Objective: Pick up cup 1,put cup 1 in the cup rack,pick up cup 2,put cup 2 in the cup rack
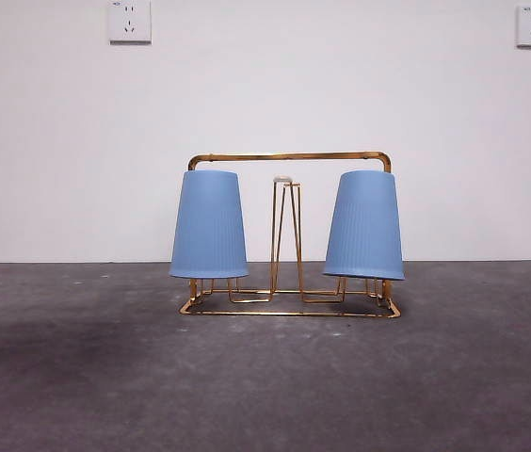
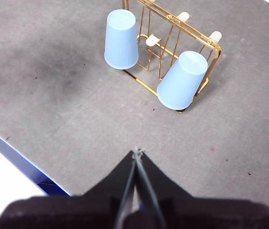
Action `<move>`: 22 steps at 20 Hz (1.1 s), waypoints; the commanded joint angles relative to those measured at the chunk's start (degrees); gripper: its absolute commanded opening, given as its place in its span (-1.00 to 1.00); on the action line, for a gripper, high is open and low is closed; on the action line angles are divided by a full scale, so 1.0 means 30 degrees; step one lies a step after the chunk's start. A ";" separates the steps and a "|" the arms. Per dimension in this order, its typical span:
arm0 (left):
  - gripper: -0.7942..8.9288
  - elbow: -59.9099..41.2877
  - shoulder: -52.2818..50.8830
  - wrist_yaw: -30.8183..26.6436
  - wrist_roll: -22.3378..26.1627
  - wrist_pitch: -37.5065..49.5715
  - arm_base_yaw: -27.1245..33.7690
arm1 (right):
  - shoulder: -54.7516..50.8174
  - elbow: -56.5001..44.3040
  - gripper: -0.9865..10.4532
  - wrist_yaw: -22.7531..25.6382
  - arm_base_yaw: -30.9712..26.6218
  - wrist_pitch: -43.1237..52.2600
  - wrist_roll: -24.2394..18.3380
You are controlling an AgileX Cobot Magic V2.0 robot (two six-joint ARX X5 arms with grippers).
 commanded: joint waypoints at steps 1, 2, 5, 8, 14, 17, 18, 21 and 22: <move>-0.84 -0.0029 0.0051 0.0044 0.0044 -0.0044 -0.0051 | 0.0080 -0.0073 -0.82 0.0000 0.0000 -0.0423 0.0211; -0.84 -0.0029 0.0109 0.0051 0.0044 -0.0160 -0.0051 | 0.0102 -0.0073 -0.82 0.0007 0.0000 -0.0423 0.0211; -0.84 -0.0022 0.0270 -0.0022 0.0029 0.0663 -0.0051 | 0.0182 -0.0073 -0.82 0.0007 0.0000 -0.0423 0.0211; -0.84 -0.0015 0.0379 -0.0597 0.1392 0.1457 -0.0036 | 0.0211 -0.0073 -0.82 0.0007 0.0000 -0.0423 0.0211; -0.84 -0.0328 -0.0372 -0.4087 0.6834 0.8466 0.1625 | 0.0211 -0.0073 -0.82 0.0000 0.0000 -0.0423 0.0211; -0.84 -0.2171 -0.2492 -0.3337 0.8000 1.1912 0.4699 | 0.0211 -0.0073 -0.82 0.0007 0.0000 -0.0423 0.0211; -0.84 -0.3228 -0.3417 -0.3308 0.8065 1.2881 0.5595 | 0.0211 -0.0073 -0.82 0.0007 0.0000 -0.0423 0.0211; -0.84 -0.6863 -0.6113 -0.5144 0.8699 1.4396 0.7504 | 0.0211 -0.0073 -0.82 0.0007 0.0000 -0.0423 0.0211; -0.84 -0.8313 -0.7082 -0.5552 0.8670 1.4673 0.7992 | 0.0211 -0.0073 -0.82 0.0007 0.0000 -0.0423 0.0211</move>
